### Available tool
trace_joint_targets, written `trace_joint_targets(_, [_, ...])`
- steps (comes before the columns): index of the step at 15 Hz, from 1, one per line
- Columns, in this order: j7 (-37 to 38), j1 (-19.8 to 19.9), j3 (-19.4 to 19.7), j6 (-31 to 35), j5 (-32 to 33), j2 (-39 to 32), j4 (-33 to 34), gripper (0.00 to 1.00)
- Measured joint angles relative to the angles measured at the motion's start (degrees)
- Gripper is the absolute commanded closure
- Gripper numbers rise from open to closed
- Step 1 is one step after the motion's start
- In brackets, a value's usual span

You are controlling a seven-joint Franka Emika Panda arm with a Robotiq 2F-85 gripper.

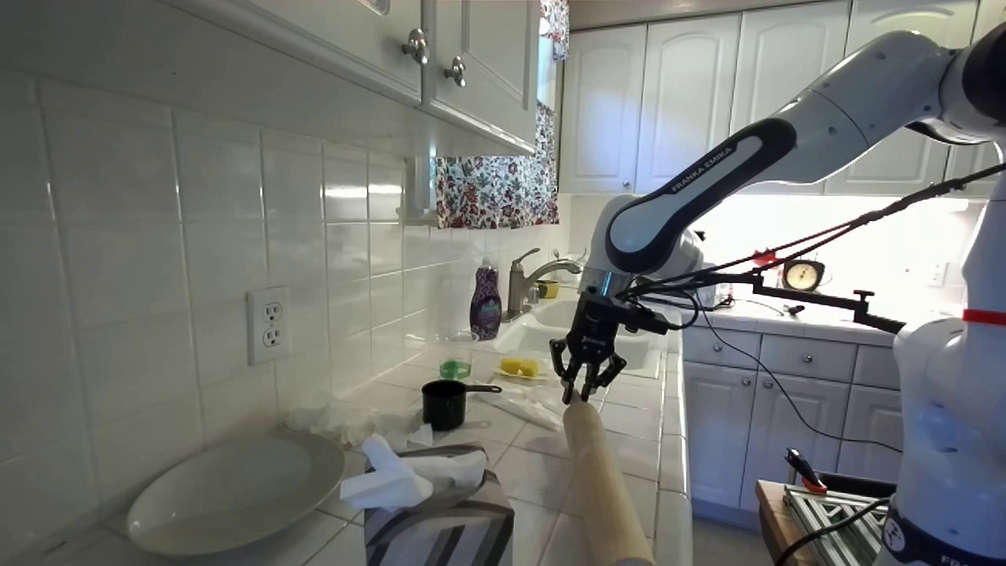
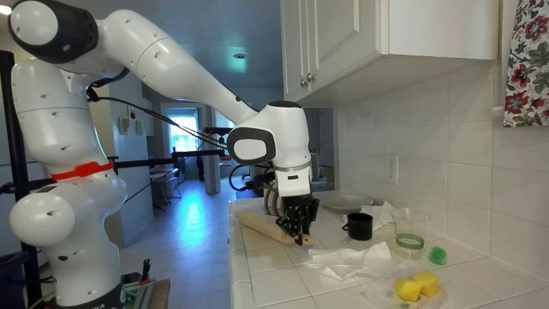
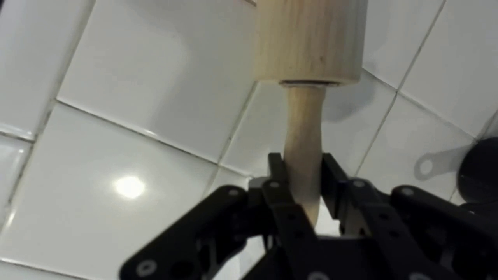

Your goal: Turn the rolling pin to the right

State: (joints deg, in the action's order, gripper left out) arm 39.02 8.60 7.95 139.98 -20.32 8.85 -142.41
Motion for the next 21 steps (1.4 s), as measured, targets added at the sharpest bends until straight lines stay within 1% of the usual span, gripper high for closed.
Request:
trace_joint_targets(4, [0.0, 0.69, 0.17, -2.37, 0.0, 0.02, 0.0, 0.17])
trace_joint_targets(7, [0.01, 0.96, 0.28, -3.21, 0.0, 0.02, 0.0, 0.0])
trace_joint_targets(16, [-0.08, 1.05, 0.05, -4.04, 0.01, 0.2, 0.05, 0.0])
trace_joint_targets(21, [-1.65, 0.93, -0.06, -6.59, 1.33, 0.09, 0.39, 0.0])
